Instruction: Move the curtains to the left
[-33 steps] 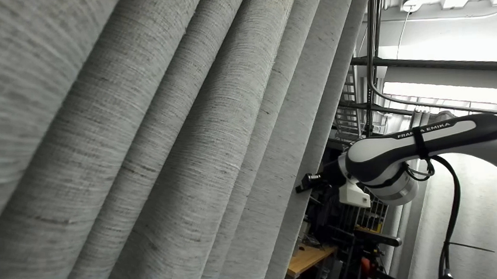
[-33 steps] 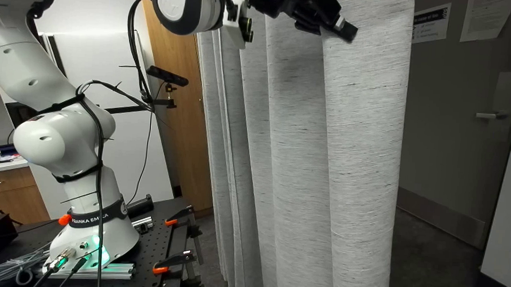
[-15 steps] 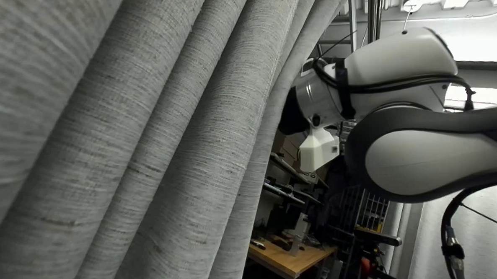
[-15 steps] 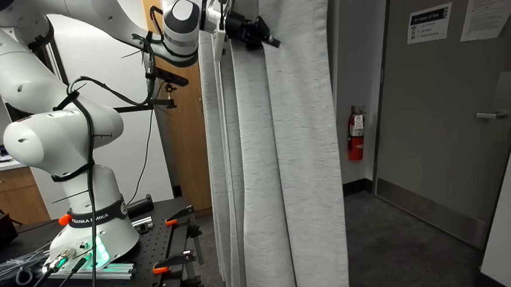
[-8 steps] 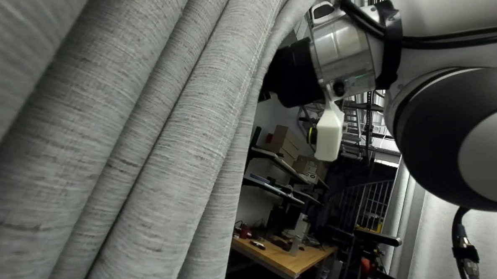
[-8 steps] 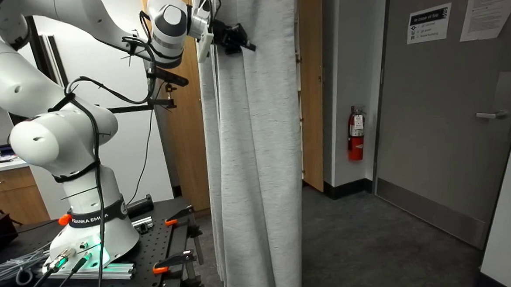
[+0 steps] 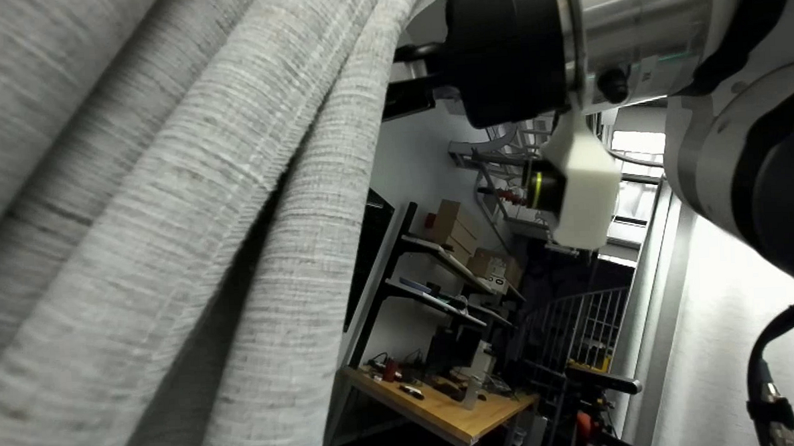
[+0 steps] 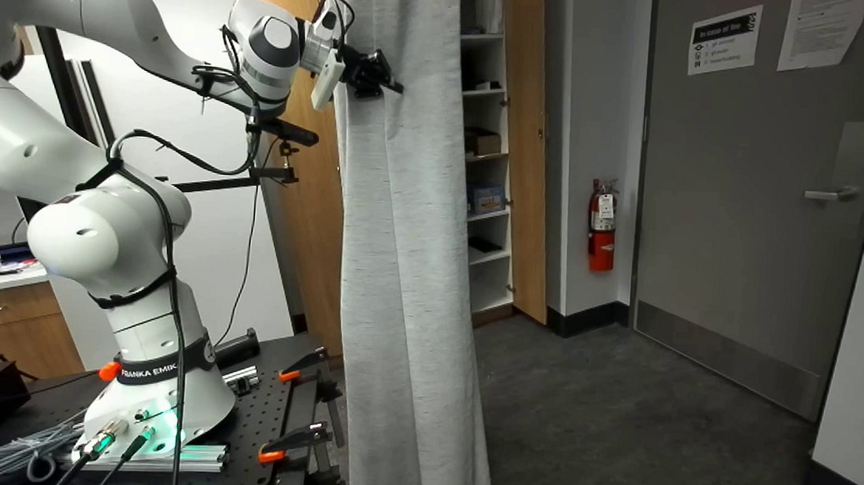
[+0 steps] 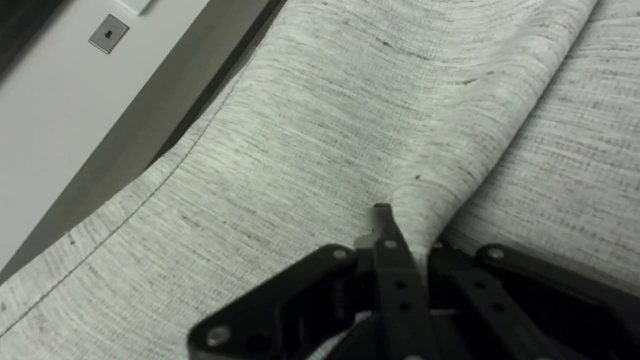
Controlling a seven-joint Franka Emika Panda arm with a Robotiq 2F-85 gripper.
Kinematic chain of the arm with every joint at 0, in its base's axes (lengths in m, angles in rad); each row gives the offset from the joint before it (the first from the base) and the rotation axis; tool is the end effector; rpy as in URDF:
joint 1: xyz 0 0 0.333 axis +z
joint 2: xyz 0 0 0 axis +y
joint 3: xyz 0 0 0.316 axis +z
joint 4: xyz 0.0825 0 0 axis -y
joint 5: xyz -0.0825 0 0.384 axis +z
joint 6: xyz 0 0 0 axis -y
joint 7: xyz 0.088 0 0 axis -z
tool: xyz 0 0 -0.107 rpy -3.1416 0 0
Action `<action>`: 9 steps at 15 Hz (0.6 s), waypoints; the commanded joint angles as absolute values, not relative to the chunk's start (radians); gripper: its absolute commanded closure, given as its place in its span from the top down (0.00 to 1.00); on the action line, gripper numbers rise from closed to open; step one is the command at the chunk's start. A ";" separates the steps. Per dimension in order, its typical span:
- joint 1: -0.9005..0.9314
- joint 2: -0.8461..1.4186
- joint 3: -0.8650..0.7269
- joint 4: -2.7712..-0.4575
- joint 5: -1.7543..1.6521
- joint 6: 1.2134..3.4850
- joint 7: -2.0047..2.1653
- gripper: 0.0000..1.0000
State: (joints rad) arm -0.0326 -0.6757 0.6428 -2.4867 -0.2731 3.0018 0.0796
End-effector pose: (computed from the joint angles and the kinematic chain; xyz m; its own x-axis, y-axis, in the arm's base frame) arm 0.3126 0.3107 0.5885 0.1658 0.6596 0.7331 0.4483 -0.7126 0.5397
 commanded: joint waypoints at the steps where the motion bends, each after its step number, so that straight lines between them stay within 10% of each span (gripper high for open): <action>1: 0.061 -0.637 0.724 -2.535 -0.265 2.984 0.094 0.00; 9: 0.134 -0.656 0.800 -2.528 -0.262 2.996 0.088 0.00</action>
State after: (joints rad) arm 0.0601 -0.6941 0.7285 -2.4622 -0.2730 3.0051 0.0807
